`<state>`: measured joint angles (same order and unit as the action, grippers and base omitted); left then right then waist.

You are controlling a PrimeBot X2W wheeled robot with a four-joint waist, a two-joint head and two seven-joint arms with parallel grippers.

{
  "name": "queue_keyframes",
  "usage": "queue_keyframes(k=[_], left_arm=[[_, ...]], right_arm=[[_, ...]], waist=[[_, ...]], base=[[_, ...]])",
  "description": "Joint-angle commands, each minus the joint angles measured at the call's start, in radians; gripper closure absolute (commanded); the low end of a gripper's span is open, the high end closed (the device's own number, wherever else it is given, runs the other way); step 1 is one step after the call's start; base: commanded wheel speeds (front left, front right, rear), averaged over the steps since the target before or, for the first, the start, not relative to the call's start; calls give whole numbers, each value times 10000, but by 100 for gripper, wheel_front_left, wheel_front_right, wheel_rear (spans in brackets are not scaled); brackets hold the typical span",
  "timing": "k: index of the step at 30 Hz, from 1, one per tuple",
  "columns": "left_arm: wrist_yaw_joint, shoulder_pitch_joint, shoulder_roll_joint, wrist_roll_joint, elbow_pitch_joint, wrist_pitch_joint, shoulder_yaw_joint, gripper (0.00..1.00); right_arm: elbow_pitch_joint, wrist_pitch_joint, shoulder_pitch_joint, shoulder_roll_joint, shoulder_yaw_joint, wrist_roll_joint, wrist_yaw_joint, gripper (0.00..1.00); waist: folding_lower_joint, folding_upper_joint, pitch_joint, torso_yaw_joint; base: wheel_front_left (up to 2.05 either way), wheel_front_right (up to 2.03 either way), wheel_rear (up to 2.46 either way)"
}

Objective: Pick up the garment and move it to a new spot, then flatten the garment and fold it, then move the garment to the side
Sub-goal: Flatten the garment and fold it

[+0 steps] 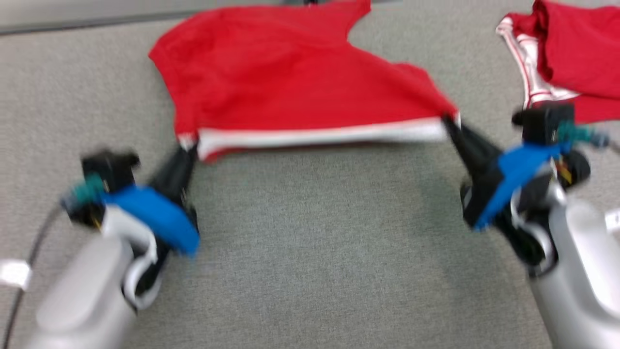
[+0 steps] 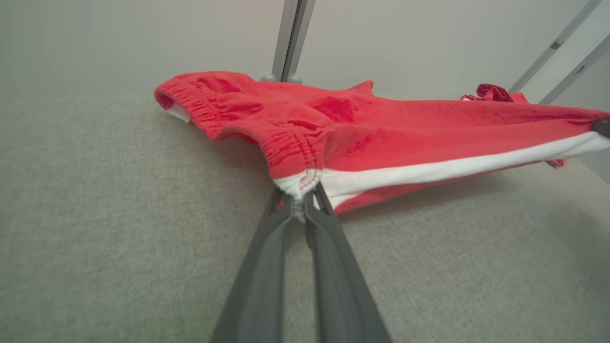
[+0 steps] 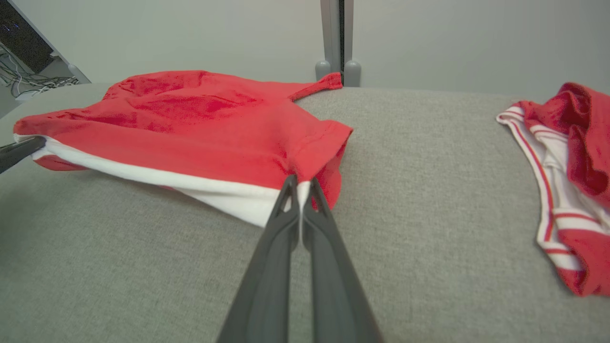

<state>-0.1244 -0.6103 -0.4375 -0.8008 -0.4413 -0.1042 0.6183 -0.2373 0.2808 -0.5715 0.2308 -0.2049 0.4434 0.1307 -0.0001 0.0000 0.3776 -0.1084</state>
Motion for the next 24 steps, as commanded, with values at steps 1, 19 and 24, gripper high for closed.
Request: queue_keyframes(k=[1, 19, 24], left_arm=[[-68, 531, -37, -174, 124, -45, 72, 100], [2466, 6479, -2336, -1415, 6532, 2711, 1120, 100], [3023, 6727, -2557, -1612, 8042, 2870, 889, 100]], right_arm=[[343, 294, 692, 122, 148, -94, 2, 100], [6949, 6991, 7492, -406, 2540, -591, 2, 100], [8384, 7331, 7268, -480, 3122, -856, 3, 100]], waist=[[1, 0, -515, 54], [1, 0, -1889, 704], [1, 0, -1794, 834]], base=[[0, 0, 0], [0, 0, 0], [0, 0, 0]])
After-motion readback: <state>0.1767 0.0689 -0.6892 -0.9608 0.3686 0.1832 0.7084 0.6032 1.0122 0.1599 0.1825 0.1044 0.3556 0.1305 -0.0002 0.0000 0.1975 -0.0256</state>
